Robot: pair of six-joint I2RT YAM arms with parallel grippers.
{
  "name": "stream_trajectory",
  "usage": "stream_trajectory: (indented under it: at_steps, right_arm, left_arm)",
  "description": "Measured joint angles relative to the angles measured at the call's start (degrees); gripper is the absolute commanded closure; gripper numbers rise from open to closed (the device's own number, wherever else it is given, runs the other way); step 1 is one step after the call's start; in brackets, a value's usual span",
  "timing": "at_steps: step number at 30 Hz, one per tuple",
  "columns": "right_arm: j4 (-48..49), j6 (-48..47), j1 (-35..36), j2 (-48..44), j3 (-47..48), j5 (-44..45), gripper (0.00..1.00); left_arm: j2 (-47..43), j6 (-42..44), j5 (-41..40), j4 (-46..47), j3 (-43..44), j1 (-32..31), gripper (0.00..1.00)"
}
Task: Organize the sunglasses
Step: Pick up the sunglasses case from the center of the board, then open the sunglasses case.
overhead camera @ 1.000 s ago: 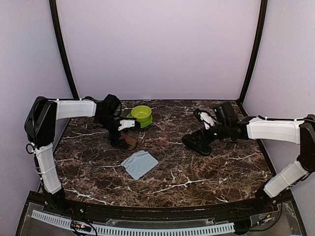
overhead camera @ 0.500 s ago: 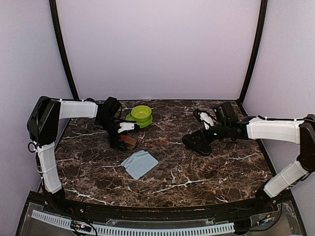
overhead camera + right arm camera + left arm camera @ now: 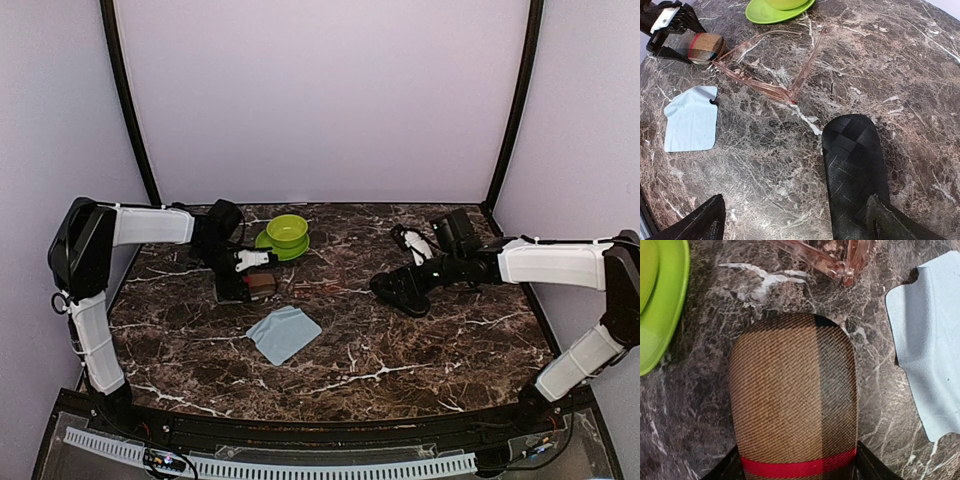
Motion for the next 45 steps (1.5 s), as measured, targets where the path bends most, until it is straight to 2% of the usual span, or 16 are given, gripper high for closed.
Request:
stream_trajectory:
  at_steps: [8,14,20,27,32,43,45]
  right_arm:
    - [1.99,3.63,1.40,-0.98,-0.02,-0.15,0.04]
    - [7.30,5.97,5.99,-2.27,-0.15,-3.10,0.00]
    - [12.81,7.61,9.09,-2.47,-0.85,-8.76,0.00]
    - [21.70,10.08,9.27,-3.82,-5.16,-12.52,0.00]
    - [28.98,17.90,9.70,-3.87,-9.16,-16.59,0.00]
    - [44.52,28.37,11.17,-1.27,-13.38,-22.03,0.00]
    - [46.51,30.03,11.17,-0.94,-14.14,-23.02,0.03]
  left_arm:
    - [-11.67,-13.25,0.31,1.51,-1.90,-1.33,0.71]
    - [-17.64,-31.52,5.79,5.14,-2.23,-5.88,0.86]
    - [-18.14,-51.95,13.77,17.09,-10.08,-13.84,1.00]
    - [-18.25,-68.37,17.44,31.10,-18.34,-20.11,1.00]
    - [-18.80,-75.91,18.40,40.89,-22.49,-22.10,1.00]
    - [-18.93,-85.00,22.36,55.89,-24.90,-25.38,1.00]
    - [-18.93,-85.94,23.10,57.51,-25.44,-25.83,1.00]
